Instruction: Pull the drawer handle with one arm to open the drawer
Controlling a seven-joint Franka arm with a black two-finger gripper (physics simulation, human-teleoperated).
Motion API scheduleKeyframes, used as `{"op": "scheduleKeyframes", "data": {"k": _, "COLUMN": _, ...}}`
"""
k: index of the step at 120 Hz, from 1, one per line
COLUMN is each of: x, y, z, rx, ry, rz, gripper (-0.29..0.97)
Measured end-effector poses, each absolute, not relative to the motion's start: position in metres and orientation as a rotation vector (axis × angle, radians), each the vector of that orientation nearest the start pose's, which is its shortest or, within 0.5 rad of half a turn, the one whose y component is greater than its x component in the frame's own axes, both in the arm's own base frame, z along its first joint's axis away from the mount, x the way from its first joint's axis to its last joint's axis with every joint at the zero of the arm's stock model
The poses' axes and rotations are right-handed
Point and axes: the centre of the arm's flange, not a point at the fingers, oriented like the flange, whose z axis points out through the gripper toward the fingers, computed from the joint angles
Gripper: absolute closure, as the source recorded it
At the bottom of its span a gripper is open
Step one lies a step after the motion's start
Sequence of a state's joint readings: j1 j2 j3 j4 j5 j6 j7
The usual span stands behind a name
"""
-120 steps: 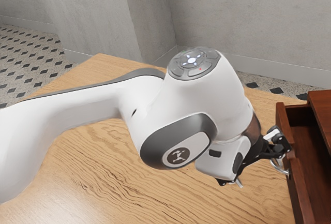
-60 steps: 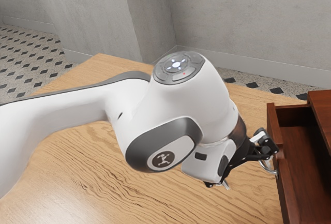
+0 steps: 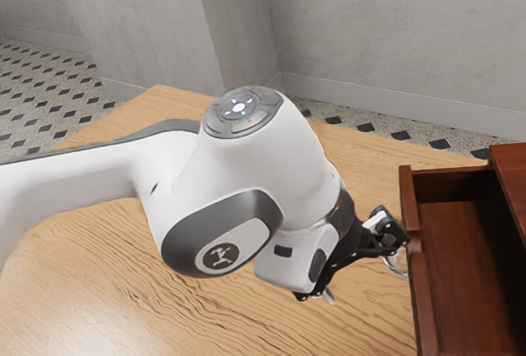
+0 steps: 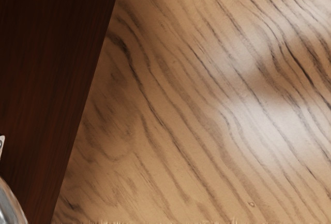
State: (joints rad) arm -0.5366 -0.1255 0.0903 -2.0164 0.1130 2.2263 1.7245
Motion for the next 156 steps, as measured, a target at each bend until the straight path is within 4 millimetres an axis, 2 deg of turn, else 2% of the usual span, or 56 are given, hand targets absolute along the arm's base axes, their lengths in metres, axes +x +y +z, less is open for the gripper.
{"op": "scheduleKeyframes", "data": {"k": 27, "x": 0.492, "y": -0.214, "z": 0.544, "rx": -1.294, "ry": 2.541, "rz": -0.328, "gripper": 0.0}}
{"op": "scheduleKeyframes", "data": {"k": 62, "x": 0.479, "y": -0.206, "z": 0.545, "rx": -1.293, "ry": 2.538, "rz": -0.338, "gripper": 0.02}}
{"op": "scheduleKeyframes", "data": {"k": 81, "x": 0.48, "y": -0.197, "z": 0.544, "rx": -1.3, "ry": 2.554, "rz": -0.366, "gripper": 0.0}}
{"op": "scheduleKeyframes", "data": {"k": 118, "x": 0.48, "y": -0.196, "z": 0.548, "rx": -1.281, "ry": 2.552, "rz": -0.372, "gripper": 0.0}}
{"op": "scheduleKeyframes", "data": {"k": 144, "x": 0.471, "y": -0.19, "z": 0.571, "rx": -1.272, "ry": 2.535, "rz": -0.425, "gripper": 0.0}}
{"op": "scheduleKeyframes", "data": {"k": 156, "x": 0.472, "y": -0.188, "z": 0.594, "rx": -1.27, "ry": 2.519, "rz": -0.444, "gripper": 0.0}}
